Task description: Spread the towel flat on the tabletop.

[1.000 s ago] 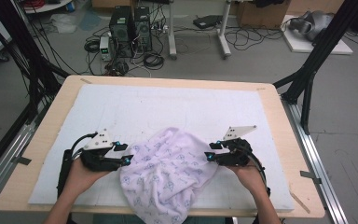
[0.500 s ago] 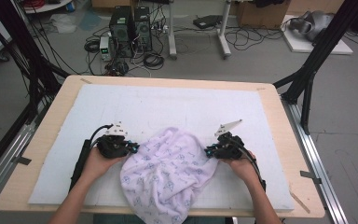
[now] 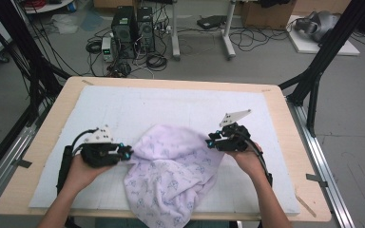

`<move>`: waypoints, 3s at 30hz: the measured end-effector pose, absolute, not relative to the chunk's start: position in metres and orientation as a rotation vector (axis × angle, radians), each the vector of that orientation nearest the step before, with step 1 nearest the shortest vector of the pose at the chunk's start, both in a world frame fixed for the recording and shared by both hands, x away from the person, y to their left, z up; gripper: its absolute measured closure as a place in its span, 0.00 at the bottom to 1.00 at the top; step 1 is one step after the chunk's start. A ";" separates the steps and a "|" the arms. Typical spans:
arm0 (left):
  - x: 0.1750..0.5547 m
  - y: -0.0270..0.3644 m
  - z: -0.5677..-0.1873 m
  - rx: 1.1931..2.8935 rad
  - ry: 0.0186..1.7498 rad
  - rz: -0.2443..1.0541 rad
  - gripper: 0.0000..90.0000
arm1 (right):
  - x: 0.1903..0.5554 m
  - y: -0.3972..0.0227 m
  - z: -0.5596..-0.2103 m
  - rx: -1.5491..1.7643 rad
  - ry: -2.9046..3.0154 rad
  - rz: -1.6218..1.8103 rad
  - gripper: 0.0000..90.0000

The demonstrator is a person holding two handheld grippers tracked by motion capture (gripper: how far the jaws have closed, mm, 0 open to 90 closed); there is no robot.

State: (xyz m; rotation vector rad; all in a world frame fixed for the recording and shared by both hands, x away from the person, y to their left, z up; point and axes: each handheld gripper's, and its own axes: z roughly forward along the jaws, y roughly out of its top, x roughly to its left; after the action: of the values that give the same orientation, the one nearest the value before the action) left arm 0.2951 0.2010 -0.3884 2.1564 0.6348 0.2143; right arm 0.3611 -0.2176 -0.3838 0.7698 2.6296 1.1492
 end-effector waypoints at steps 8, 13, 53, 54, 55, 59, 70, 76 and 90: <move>0.303 0.206 -0.390 2.095 0.668 0.198 0.53 | 0.347 -0.230 -0.398 0.839 2.620 1.139 0.62; 0.333 0.199 -0.394 2.061 0.735 0.206 0.55 | 0.346 -0.241 -0.410 0.895 2.606 1.145 0.58; 0.421 0.187 -0.376 1.990 0.938 0.488 0.53 | 0.442 -0.224 -0.353 0.935 2.453 1.102 0.59; 0.421 0.187 -0.376 1.990 0.938 0.488 0.54 | 0.437 -0.225 -0.359 0.928 2.461 1.110 0.59; 0.410 0.187 -0.387 2.009 0.917 0.462 0.54 | 0.430 -0.225 -0.366 0.922 2.473 1.117 0.59; 0.388 0.187 -0.398 2.025 0.880 0.426 0.53 | 0.398 -0.226 -0.383 0.888 2.521 1.156 0.57; 0.332 0.189 -0.410 2.070 0.777 0.369 0.49 | 0.321 -0.214 -0.395 0.708 2.603 1.325 0.51; 0.309 0.184 -0.426 2.112 0.735 0.311 0.49 | 0.291 -0.197 -0.412 0.628 2.678 1.343 0.50; 0.314 0.169 -0.428 2.144 0.681 0.303 0.98 | 0.305 -0.182 -0.415 0.570 2.706 1.232 0.96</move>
State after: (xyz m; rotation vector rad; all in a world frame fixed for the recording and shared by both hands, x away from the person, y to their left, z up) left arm 0.3137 0.1687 -0.4280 2.1442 0.6815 0.3026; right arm 0.3046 -0.1823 -0.4151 0.5697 2.7058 1.2323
